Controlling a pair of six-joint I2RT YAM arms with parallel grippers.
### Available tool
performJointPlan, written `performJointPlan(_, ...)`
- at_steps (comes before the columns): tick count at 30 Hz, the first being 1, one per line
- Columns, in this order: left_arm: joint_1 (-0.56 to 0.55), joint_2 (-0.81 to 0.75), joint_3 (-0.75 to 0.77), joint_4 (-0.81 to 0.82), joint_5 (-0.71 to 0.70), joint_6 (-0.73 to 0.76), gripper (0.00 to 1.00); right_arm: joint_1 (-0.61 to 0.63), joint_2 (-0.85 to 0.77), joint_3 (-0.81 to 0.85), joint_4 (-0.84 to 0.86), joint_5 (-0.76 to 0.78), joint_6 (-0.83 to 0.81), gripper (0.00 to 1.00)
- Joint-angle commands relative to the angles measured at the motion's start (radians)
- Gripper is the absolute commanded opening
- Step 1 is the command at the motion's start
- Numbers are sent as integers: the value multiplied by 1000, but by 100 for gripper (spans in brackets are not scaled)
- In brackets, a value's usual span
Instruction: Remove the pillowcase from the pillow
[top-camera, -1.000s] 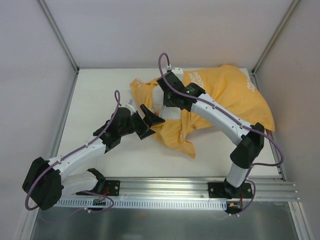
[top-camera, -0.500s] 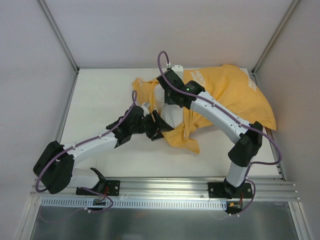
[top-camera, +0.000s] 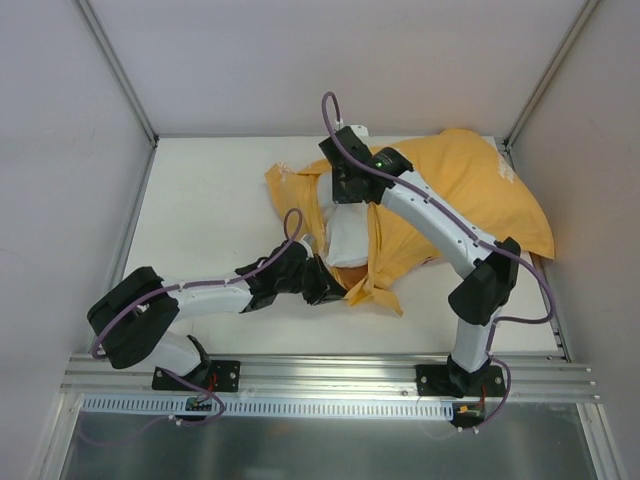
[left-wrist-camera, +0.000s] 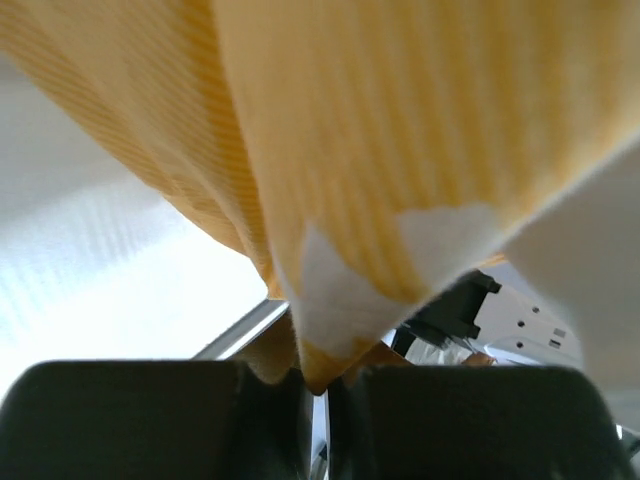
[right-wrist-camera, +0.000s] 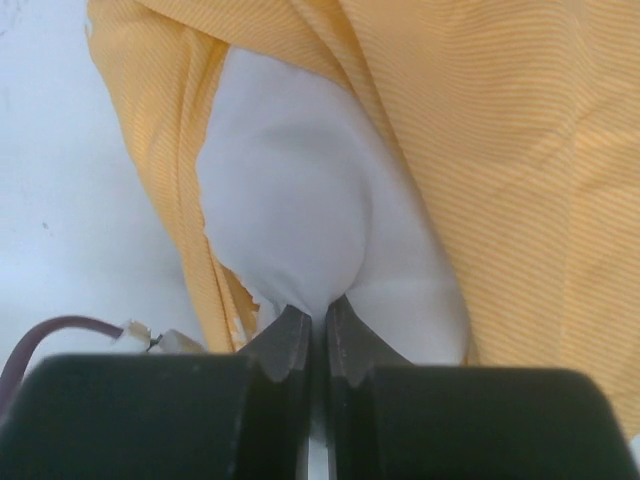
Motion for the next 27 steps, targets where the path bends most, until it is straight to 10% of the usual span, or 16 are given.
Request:
performJointPlan(1,0,-14,-67,-49,40,-1,0,-31,-165,44,140,1,-33,1)
performJointPlan(15,301,-206,-83,-155,90,103,4,-11,-785,-736,327,-391,-16,1)
performJointPlan(23,301,-287,112,-394,35,297,68,57,-852,-953,346,-379,44,1)
performJointPlan(27,300,-379,213,-592,-107,428,77,57,-859,-933,337,-361,24,1)
